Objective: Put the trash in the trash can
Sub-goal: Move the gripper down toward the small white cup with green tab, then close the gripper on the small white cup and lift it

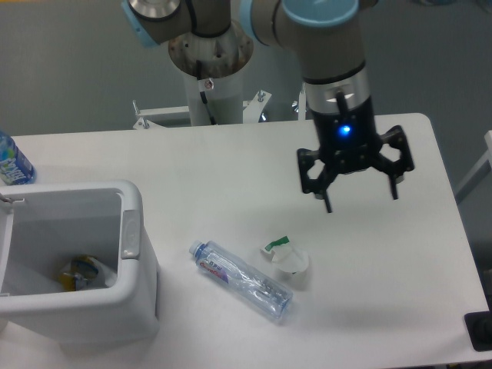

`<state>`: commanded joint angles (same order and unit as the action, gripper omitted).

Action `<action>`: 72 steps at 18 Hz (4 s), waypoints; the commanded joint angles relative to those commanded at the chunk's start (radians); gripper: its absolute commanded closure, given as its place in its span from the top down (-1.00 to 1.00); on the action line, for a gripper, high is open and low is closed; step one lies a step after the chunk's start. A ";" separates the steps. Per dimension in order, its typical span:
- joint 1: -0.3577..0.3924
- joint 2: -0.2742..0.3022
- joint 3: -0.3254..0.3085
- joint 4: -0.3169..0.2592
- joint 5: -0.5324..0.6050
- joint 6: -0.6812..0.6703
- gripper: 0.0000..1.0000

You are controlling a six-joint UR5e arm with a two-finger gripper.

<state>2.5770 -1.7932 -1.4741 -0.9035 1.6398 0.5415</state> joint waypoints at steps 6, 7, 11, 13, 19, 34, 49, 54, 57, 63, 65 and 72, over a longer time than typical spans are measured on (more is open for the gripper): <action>0.008 -0.035 -0.020 0.000 0.096 -0.015 1.00; 0.008 -0.041 -0.026 0.000 0.097 -0.017 1.00; 0.008 -0.086 -0.055 0.012 0.107 -0.093 1.00; 0.008 -0.107 -0.054 0.015 0.106 -0.200 1.00; -0.017 -0.195 -0.054 0.026 0.097 -0.469 1.00; -0.116 -0.328 -0.100 0.031 0.046 -0.607 1.00; -0.133 -0.348 -0.055 0.031 0.043 -0.615 1.00; -0.135 -0.353 -0.075 0.028 0.049 -0.618 1.00; -0.152 -0.341 -0.141 0.032 0.090 -0.614 1.00; -0.170 -0.348 -0.149 0.031 0.147 -0.618 0.81; -0.172 -0.345 -0.166 0.031 0.147 -0.620 0.66; -0.173 -0.330 -0.189 0.031 0.147 -0.621 -0.71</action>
<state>2.4037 -2.1230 -1.6628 -0.8728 1.7871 -0.0798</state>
